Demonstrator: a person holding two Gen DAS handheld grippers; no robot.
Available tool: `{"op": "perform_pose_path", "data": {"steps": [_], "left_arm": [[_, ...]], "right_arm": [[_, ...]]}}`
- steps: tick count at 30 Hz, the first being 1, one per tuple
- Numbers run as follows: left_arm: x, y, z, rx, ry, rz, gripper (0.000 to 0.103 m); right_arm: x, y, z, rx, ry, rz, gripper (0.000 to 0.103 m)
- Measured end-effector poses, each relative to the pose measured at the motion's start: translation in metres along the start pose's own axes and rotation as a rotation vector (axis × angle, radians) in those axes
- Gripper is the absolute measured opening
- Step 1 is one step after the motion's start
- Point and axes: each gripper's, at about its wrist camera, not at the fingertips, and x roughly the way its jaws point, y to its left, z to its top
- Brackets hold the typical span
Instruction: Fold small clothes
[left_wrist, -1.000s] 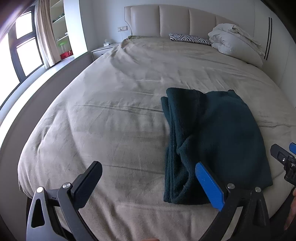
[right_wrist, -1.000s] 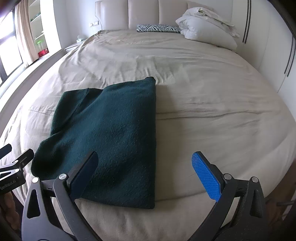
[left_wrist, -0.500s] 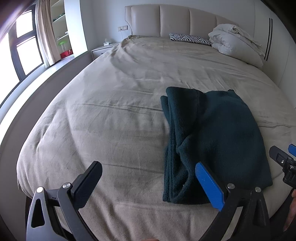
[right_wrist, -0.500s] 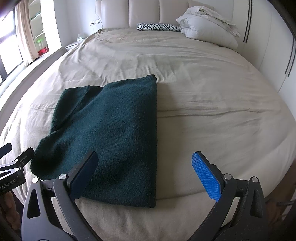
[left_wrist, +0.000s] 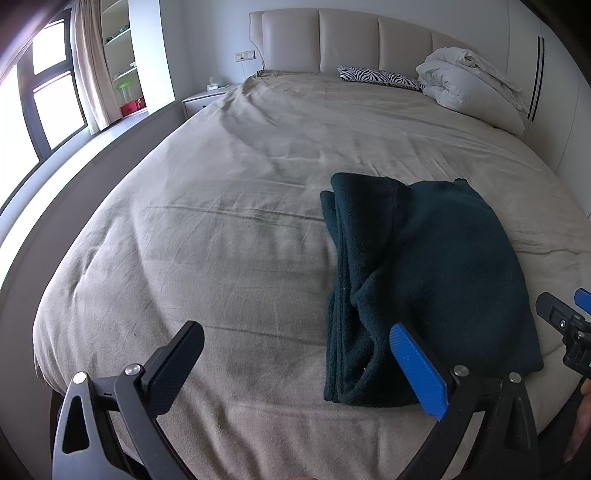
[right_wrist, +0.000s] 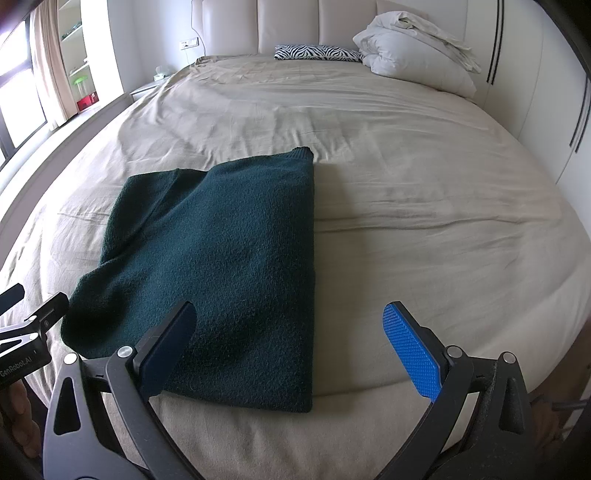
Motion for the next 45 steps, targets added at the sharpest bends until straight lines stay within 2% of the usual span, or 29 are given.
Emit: {"op": "perform_pose_path", "data": {"steps": [45], "left_arm": [[0.0021, 0.0004, -0.0015, -0.002, 0.003, -0.002, 0.103]], "right_arm": [[0.0039, 0.0010, -0.0050, -0.003, 0.008, 0.003, 0.103]]}}
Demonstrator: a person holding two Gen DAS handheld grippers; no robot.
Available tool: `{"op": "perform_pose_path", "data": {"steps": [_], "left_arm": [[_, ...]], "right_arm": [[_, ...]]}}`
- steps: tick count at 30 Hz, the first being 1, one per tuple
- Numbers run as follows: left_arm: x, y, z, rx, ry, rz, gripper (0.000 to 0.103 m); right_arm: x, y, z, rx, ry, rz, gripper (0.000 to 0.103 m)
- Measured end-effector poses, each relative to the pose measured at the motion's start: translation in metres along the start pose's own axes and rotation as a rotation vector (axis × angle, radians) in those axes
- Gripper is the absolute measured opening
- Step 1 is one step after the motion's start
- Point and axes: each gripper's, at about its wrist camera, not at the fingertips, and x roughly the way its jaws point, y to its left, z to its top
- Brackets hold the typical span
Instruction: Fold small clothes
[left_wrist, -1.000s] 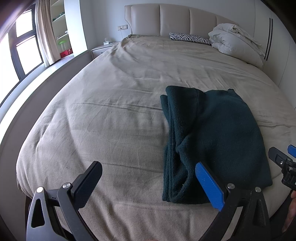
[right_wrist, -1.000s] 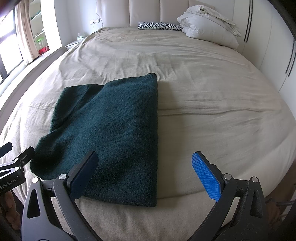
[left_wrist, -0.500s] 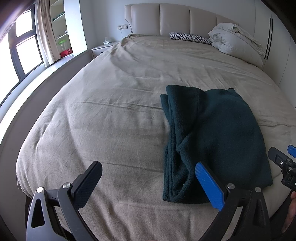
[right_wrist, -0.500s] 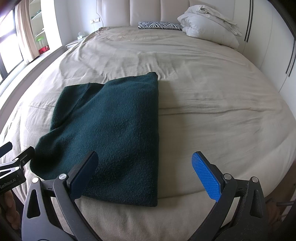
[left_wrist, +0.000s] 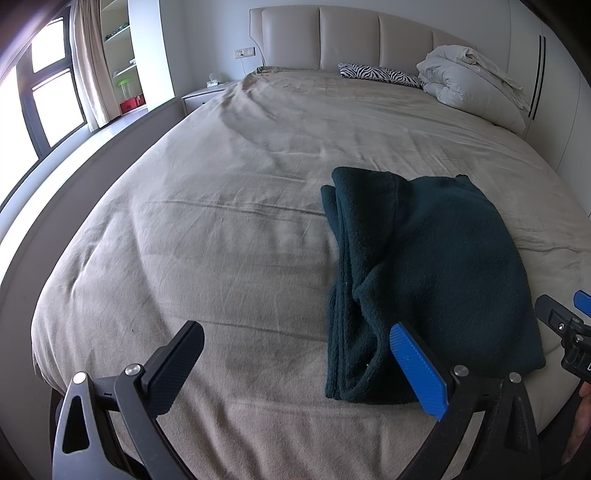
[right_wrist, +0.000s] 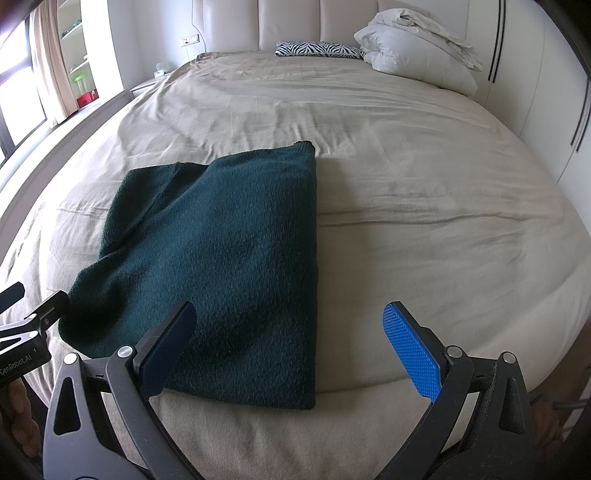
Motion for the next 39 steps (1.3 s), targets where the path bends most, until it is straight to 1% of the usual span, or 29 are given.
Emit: {"op": "perform_pose_path", "data": {"steps": [26, 34, 39], "left_arm": [[0.0013, -0.0003, -0.0018, 0.000, 0.004, -0.003, 0.103], [0.0055, 0.0002, -0.0099, 0.000, 0.013, -0.010, 0.103], [0.0059, 0.0017, -0.0070, -0.001, 0.011, -0.012, 0.103]], "right_arm": [[0.0029, -0.0017, -0.0050, -0.005, 0.012, 0.008, 0.103], [0.0042, -0.0020, -0.0064, -0.007, 0.017, 0.011, 0.103], [0.0052, -0.0027, -0.0071, -0.009, 0.021, 0.014, 0.103]]}}
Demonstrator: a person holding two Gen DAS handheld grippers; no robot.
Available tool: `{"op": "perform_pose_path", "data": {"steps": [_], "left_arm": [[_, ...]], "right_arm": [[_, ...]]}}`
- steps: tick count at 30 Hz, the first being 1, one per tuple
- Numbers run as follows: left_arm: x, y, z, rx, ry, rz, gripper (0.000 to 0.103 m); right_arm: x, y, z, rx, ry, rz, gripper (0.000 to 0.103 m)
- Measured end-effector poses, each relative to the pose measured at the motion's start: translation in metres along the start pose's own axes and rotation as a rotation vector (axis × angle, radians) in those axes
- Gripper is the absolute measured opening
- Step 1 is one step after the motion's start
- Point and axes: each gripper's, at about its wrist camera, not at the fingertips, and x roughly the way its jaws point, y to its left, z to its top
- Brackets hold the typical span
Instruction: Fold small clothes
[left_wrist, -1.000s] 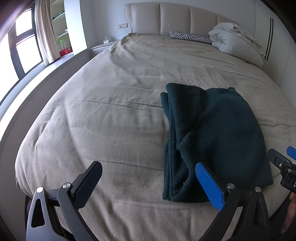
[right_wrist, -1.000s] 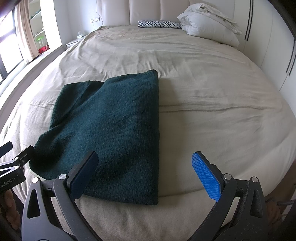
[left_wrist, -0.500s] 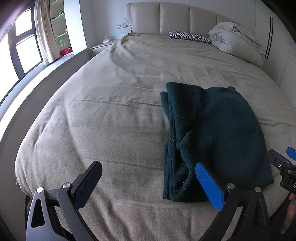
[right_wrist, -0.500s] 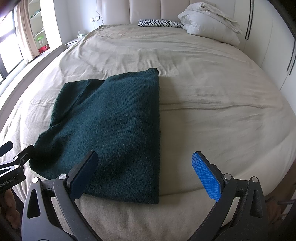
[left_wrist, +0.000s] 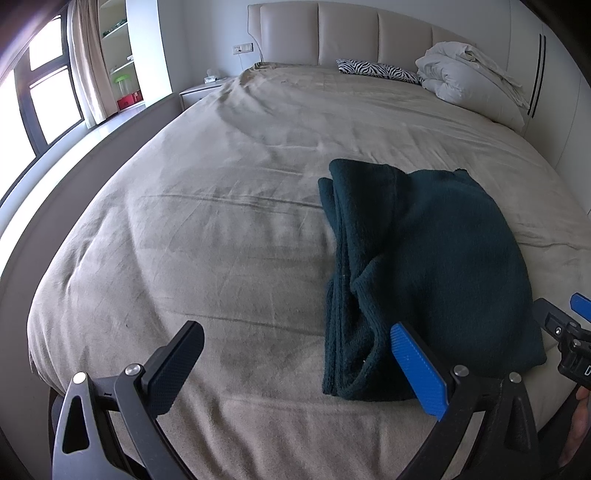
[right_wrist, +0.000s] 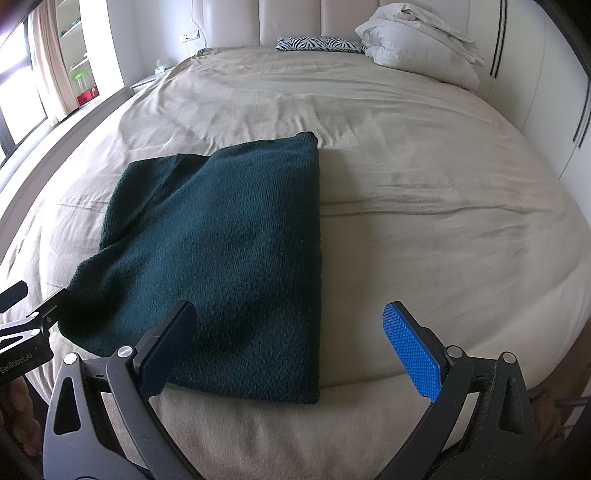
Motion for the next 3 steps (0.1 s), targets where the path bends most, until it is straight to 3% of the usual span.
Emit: {"op": "perform_pose_path", "data": {"steps": [3], "left_arm": [[0.0005, 0.0009, 0.0013, 0.004, -0.001, 0.000, 0.103]], "right_arm": [[0.0003, -0.0005, -0.0006, -0.001, 0.001, 0.001, 0.103]]}}
